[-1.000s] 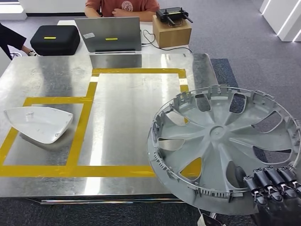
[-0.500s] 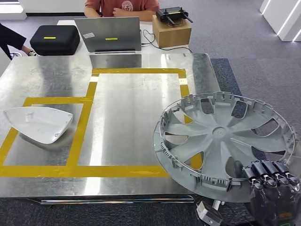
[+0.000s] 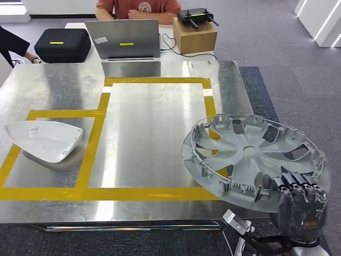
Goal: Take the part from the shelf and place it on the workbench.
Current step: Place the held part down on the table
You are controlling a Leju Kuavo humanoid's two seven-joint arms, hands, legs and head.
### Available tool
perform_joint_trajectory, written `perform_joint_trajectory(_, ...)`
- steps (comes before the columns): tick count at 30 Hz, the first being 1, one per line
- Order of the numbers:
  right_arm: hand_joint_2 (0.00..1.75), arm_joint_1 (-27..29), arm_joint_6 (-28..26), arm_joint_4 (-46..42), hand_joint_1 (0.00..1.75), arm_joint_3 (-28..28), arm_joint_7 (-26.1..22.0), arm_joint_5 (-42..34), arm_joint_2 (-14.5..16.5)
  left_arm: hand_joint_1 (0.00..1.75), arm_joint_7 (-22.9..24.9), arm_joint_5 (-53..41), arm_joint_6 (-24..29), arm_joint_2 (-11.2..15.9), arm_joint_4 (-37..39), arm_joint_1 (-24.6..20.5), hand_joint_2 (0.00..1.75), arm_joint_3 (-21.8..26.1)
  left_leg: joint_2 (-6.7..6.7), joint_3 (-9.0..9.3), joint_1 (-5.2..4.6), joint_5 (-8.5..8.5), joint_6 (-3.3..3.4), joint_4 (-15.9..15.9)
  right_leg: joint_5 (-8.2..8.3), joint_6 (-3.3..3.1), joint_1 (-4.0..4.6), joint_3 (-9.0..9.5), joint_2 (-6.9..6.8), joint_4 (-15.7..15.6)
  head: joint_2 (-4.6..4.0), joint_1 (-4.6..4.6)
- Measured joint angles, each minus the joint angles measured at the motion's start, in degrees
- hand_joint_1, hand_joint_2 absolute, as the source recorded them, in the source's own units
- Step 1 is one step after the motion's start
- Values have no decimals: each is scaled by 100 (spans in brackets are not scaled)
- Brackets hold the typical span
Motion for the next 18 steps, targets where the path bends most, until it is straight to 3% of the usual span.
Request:
perform_joint_trajectory(3,175,-139,11,281,175,-18,-361,-225,7,0,53,2,-1,26,0,-7,0,-56,0,0,0,0,0,1,0,0,0,-3,1,0,0,-1)
perform_joint_trajectory(5,175,-257,9,513,175,-224,-1265,-658,152,0,98,5,5,37,0,-9,0,-87,0,0,1,0,0,1,0,0,1,-5,1,0,0,0)
perform_joint_trajectory(7,175,-418,6,829,175,-692,-2509,-1132,465,0,143,-3,20,43,0,-9,0,-104,0,0,3,0,0,0,0,0,3,-5,2,0,0,-1)
perform_joint_trajectory(9,175,-558,5,1155,175,-1146,-3246,-1347,756,0,189,-20,40,46,0,-13,0,-125,-5,-2,3,1,1,0,-1,-1,4,-3,-7,0,0,-1)
perform_joint_trajectory(14,175,-917,4,1810,175,-1723,-3373,-1377,1078,0,337,-114,122,77,0,-16,0,-223,-5,-4,3,2,2,-1,-1,-2,4,-3,1,2,0,0)
perform_joint_trajectory(18,175,-1101,2,2060,175,-1750,-3374,-1285,1162,0,412,-180,135,103,0,-33,0,-284,-1,-4,1,3,3,0,2,1,2,-2,1,1,0,0)
